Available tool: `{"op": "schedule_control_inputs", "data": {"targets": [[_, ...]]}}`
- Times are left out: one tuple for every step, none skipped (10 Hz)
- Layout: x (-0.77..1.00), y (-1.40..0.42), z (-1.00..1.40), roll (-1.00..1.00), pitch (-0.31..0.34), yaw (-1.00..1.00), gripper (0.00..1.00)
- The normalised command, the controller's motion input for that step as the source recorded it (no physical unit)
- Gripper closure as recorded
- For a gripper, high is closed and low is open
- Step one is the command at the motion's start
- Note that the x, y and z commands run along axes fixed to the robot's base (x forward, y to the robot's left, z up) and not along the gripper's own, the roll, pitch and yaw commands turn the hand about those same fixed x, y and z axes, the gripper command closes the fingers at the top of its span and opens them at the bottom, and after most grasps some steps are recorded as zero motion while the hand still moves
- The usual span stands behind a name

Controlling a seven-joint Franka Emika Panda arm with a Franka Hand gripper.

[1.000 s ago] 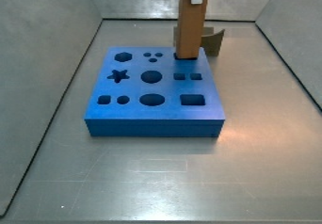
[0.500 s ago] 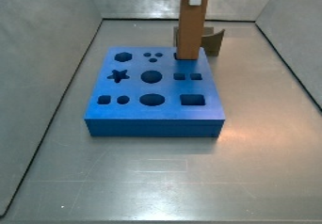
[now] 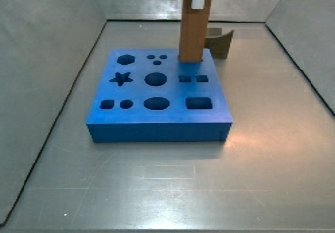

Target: Insert the arch object.

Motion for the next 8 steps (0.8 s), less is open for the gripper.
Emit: {"op": "schedule_control_inputs", "data": {"targets": [[-0.11,0.00,-0.08,0.01,0.000,0.00,1.00],[0.00,0.00,-0.15,0.00,0.000,0.00,1.00],[0.02,0.00,-0.24,-0.01,-0.001,0.00,1.00],[0.05,0.00,-0.23,-0.01,0.000,0.00,1.00],[0.05,0.00,-0.23,-0.02,0.000,0.00,1.00],[0.03,0.00,-0.25,-0.03,-0.014,0.00,1.00],[0.01,0.00,-0.24,-0.03,-0.021,0.00,1.00],[0.00,0.00,-0.25,-0.04,-0.033,0.00,1.00]]}}
